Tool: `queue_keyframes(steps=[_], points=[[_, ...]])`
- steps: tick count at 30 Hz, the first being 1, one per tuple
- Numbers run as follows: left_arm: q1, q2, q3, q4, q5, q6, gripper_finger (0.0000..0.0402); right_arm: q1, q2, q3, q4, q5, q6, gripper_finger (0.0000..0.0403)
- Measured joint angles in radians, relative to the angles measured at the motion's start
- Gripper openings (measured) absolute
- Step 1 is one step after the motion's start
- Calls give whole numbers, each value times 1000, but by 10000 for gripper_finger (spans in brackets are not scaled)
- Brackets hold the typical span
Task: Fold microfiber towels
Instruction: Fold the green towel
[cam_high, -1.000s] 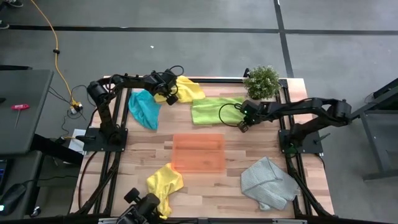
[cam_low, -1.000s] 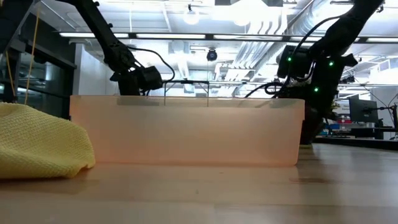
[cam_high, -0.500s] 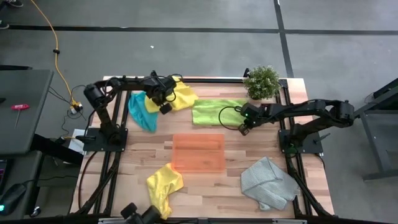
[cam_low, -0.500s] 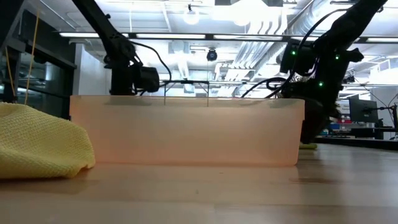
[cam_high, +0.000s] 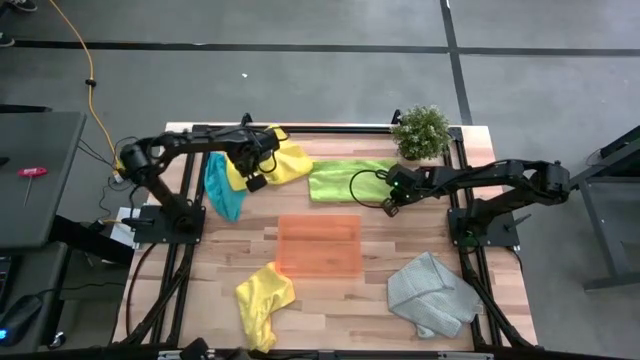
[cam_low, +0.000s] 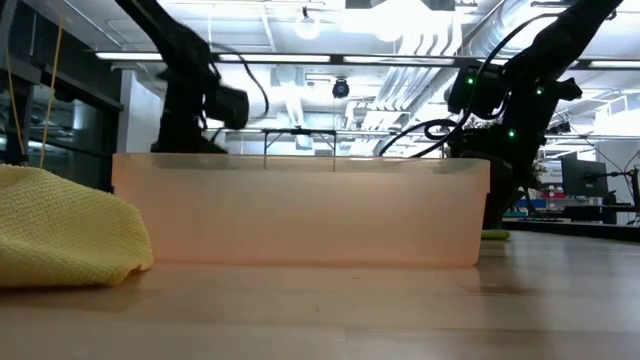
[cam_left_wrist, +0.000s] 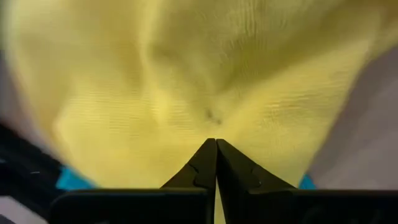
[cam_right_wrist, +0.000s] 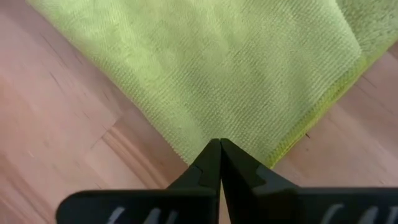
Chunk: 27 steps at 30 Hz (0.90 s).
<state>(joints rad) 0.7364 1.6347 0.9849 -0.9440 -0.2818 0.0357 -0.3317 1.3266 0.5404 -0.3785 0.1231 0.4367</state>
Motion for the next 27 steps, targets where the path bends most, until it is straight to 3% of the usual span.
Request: queue_keyframes(steps=[6,12,20,27], points=[[5,-150,1,118,-48,-17,0,-1,-10,0,27,38,-19,0],[-22,-194,3,393,231,61,0,-2,-98,1,84,80,-68,0],[-120,-10,3,661,305,81,0,-2,-230,1,126,82,-100,0],[-124,165,3,707,316,99,0,-2,-245,2,136,59,-54,0]])
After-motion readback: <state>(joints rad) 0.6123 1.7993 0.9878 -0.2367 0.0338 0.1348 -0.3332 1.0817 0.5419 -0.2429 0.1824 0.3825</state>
